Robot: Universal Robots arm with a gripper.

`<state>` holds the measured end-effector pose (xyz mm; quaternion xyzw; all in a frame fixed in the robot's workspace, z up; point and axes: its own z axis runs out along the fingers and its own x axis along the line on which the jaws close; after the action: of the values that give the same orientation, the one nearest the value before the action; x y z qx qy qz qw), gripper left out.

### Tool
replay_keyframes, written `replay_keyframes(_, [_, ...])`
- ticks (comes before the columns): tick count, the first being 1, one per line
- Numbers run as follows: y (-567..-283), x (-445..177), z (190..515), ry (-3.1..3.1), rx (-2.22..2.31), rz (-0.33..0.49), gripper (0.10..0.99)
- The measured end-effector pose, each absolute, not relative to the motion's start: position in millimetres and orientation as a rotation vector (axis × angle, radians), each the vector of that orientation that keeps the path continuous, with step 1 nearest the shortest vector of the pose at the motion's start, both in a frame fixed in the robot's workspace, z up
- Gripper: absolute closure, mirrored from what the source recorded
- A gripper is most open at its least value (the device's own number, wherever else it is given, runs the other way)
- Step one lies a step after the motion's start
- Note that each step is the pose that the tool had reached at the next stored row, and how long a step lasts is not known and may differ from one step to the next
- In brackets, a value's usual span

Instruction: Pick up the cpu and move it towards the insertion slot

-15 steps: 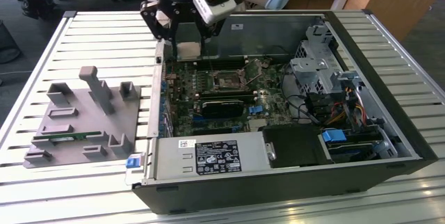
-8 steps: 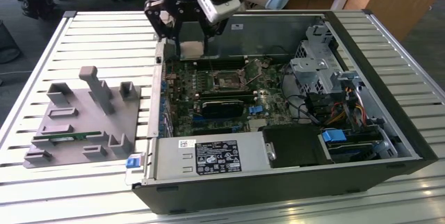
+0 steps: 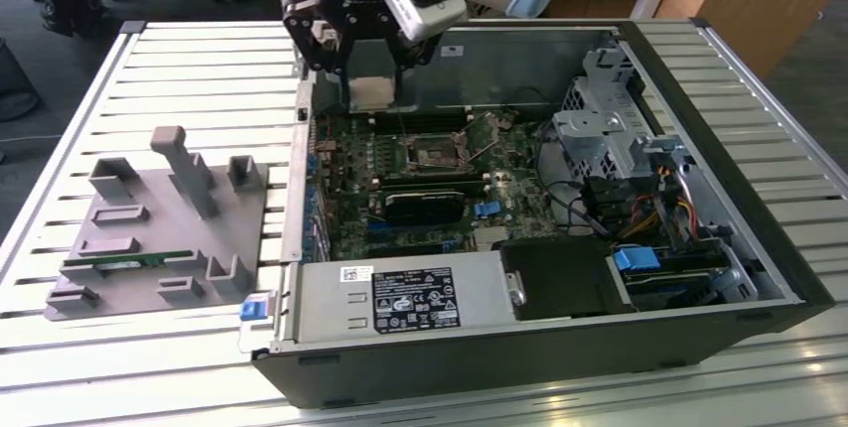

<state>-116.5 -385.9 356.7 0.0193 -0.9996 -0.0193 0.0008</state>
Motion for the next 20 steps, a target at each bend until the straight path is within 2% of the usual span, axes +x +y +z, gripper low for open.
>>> replay_keyframes(20, [-378.2,-97.7,356.7,-3.139,0.061,-0.061,0.545])
